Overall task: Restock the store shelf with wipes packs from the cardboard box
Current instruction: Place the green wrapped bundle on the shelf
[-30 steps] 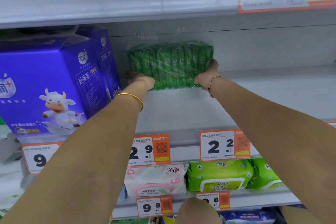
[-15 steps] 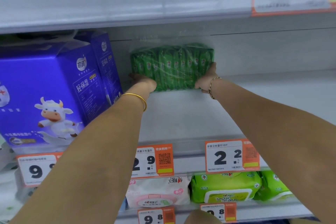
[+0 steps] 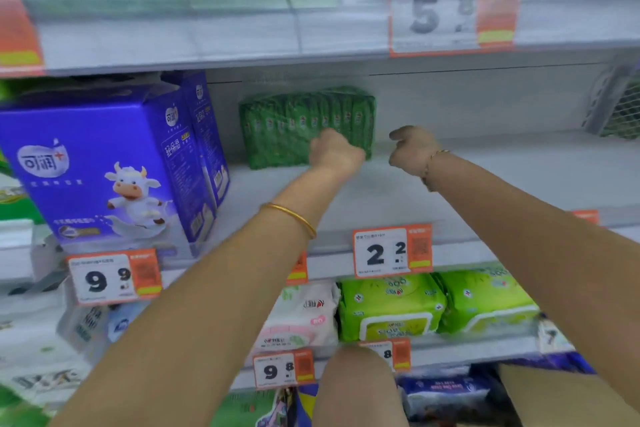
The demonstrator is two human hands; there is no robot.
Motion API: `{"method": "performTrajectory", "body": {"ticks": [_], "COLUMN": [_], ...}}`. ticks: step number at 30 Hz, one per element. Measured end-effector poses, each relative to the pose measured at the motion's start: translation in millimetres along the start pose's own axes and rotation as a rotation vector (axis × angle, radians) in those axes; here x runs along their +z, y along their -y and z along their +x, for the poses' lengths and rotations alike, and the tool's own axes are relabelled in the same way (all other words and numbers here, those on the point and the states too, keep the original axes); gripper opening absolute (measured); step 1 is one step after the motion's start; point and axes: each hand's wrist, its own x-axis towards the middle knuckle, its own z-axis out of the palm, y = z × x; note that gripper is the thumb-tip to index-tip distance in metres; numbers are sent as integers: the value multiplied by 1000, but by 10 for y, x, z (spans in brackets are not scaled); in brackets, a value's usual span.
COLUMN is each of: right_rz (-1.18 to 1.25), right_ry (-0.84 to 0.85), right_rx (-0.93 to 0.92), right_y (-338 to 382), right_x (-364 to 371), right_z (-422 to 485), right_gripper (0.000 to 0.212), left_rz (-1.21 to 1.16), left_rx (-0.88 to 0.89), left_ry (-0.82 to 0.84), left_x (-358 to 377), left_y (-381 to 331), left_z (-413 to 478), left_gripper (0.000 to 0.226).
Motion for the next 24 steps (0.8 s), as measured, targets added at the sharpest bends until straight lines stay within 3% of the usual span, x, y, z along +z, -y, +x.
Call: {"method": "performTrajectory", "body": {"ticks": [4, 8, 13, 19, 21, 24], "right_rz": [172, 334, 170, 42, -113, -407], "right_ry": [-71, -138, -145, -180, -173, -10], "right_rx": [-126, -121, 253, 740, 779, 660], "right_y": [-260, -780, -2093, -3604, -3869, -4021], "right_x": [-505, -913, -926, -838, -754, -522], "right_z": [-846, -1982, -2758, -3227, -3251, -3194], "right_gripper": [40, 36, 32, 28, 35, 53], "left_rz": [-199, -333, -183, 153, 232, 298], "left_rx": [312, 385, 276, 125, 123, 117], "left_ry": [154, 358, 757, 1016, 1044, 1071], "left_x": [357, 809, 1820, 2940, 3101, 3218], "left_y": [-276, -226, 187, 827, 948, 1105], "left_z": [-973, -1845, -2613, -2823, -2778, -2676], "left_gripper": [62, 61, 39, 49, 49, 50]}}
